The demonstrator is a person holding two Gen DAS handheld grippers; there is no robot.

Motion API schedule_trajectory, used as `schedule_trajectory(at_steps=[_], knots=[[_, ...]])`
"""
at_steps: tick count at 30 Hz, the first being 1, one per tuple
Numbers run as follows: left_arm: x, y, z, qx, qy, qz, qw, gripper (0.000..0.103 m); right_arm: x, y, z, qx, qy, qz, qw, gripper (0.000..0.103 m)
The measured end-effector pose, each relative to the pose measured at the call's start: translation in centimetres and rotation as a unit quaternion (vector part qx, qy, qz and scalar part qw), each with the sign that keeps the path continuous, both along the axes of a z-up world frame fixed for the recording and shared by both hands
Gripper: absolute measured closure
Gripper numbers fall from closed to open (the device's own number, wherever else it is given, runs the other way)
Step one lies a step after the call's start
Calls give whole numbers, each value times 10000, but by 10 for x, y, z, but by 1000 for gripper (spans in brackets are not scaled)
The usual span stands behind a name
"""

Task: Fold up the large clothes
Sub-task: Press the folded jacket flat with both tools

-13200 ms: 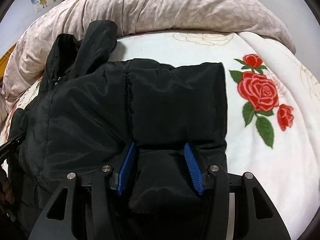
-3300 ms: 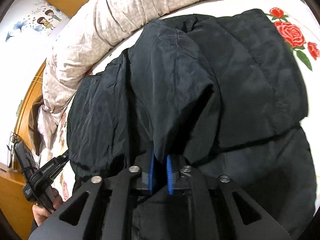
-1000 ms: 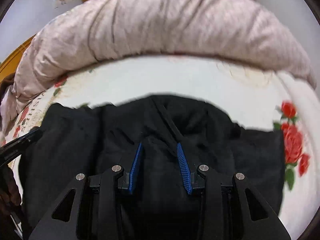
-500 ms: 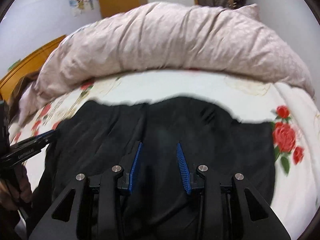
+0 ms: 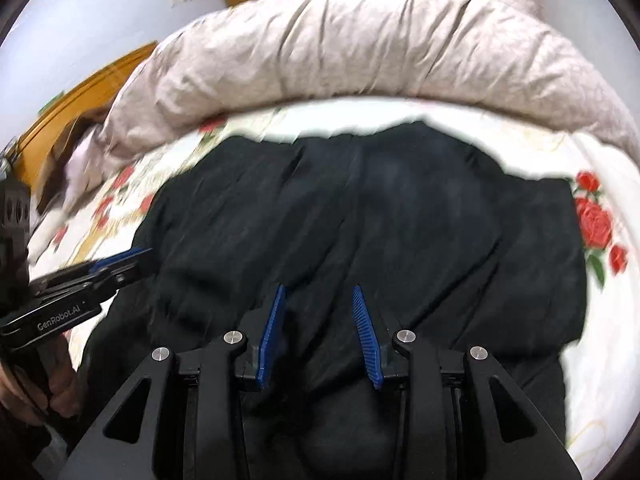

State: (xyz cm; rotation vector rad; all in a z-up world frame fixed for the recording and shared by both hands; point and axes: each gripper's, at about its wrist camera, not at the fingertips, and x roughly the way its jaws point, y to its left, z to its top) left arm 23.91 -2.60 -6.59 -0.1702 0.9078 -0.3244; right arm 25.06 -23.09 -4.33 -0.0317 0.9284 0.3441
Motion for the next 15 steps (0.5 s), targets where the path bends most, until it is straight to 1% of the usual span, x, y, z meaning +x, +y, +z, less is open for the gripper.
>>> schedule_trajectory(at_steps=[2, 3, 4, 7, 11, 15], knots=[[-1, -8, -24, 226, 268, -31, 9994, 73, 2, 3, -24, -154, 246, -21, 9996, 67], [0, -10, -36, 247, 366, -16, 9990, 73, 5, 3, -32, -187, 308, -35, 9993, 67], [0, -10, -42, 260, 345, -6, 9991, 73, 6, 3, -40, -184, 331, -40, 9993, 67], [0, -15, -50, 430, 225, -2, 9988, 73, 7, 4, -48, -210, 274, -6, 9994, 68], [7, -16, -56, 352, 255, 104, 9990, 73, 11, 6, -54, -260, 215, -21, 9994, 68], [8, -20, -58, 451, 156, 112, 9988, 73, 12, 9, -60, -273, 109, -53, 9996, 68]])
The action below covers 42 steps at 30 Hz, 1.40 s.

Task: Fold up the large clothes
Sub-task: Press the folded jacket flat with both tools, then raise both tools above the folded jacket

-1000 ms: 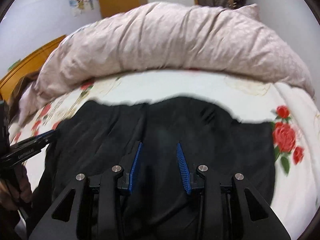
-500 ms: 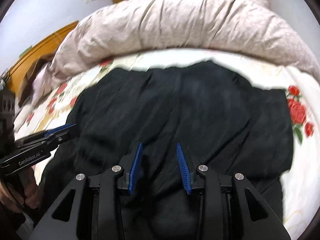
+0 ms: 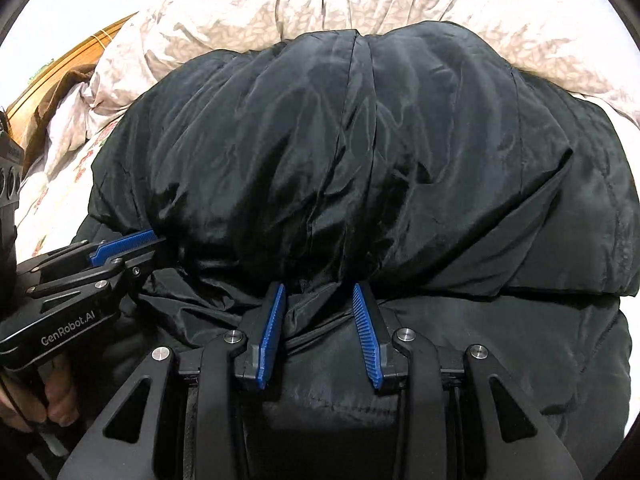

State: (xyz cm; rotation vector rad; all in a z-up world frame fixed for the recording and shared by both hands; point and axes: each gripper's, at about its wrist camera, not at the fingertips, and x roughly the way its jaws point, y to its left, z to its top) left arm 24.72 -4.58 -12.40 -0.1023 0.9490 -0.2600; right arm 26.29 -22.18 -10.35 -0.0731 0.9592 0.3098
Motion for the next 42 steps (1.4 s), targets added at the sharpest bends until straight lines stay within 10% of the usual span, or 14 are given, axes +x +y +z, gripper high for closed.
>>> schedule_trajectory(at_steps=[15, 31, 36, 42], knots=[[-16, 2, 29, -79, 137, 148, 9998, 73, -31, 4, 31, -2, -104, -163, 9998, 66], [-133, 21, 106, 182, -207, 293, 9992, 72, -140, -38, 111, 234, -597, -346, 9973, 66], [-171, 32, 125, 113, -309, 417, 9986, 58, -176, -48, 120, 208, -607, -453, 9969, 65], [-212, 33, 138, 153, -364, 543, 9977, 56, -222, -55, 129, 249, -698, -502, 9960, 49]])
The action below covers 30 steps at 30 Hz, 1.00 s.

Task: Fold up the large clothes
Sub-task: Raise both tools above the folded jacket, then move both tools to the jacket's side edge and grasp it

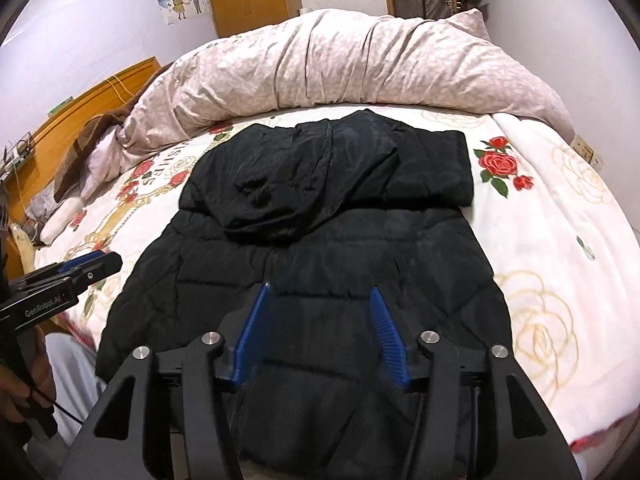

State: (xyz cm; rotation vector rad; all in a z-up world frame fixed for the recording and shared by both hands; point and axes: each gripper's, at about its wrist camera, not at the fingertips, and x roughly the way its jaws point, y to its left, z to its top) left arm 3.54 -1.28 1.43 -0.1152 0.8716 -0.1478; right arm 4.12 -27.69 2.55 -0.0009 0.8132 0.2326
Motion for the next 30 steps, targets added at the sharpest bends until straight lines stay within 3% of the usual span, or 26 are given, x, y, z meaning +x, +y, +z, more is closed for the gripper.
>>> schedule_trajectory(at_steps=[10, 13, 30], knots=[[-40, 1, 3, 133, 16, 11, 9999, 51, -40, -7, -5, 31, 16, -50, 10000, 48], [-45, 3, 0, 141, 33, 37, 9999, 50, -43, -8, -9, 47, 66, -65, 9999, 43], [-36, 27, -43, 169, 412, 356, 9984, 45, -31, -39, -40, -43, 420, -490, 9979, 40]])
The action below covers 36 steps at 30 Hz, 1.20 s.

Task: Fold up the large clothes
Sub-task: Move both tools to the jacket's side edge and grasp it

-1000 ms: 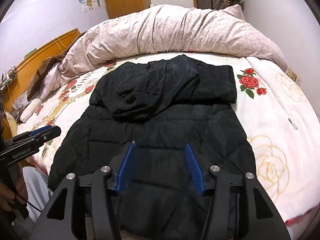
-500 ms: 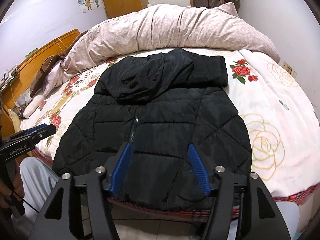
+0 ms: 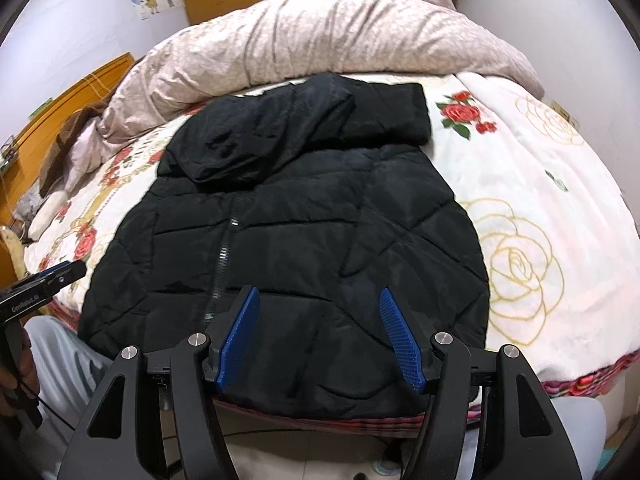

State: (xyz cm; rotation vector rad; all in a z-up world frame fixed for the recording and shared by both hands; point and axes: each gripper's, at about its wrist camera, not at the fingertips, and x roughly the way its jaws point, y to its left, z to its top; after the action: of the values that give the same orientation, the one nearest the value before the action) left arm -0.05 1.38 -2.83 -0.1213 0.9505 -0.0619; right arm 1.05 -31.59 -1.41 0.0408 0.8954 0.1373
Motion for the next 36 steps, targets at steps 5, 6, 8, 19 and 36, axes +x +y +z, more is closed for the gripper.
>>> schedule_trajectory(at_steps=[5, 6, 8, 19, 36], knots=[[9, 20, -19, 69, 146, 234, 9996, 43, 13, -29, -14, -36, 182, -374, 9991, 36], [11, 25, -24, 73, 184, 304, 9993, 42, 15, -36, -16, -29, 227, -468, 9986, 32], [14, 37, -33, 86, 273, 444, 9986, 41, 19, -50, -21, 8, 298, -667, 9973, 31], [24, 81, -83, -77, 751, 957, 9925, 28, 32, -118, -65, 493, 995, -1631, 9803, 31], [14, 33, -85, 153, 1017, 220, 9945, 75, 29, -103, -69, 1054, 1513, -1048, 9772, 86]])
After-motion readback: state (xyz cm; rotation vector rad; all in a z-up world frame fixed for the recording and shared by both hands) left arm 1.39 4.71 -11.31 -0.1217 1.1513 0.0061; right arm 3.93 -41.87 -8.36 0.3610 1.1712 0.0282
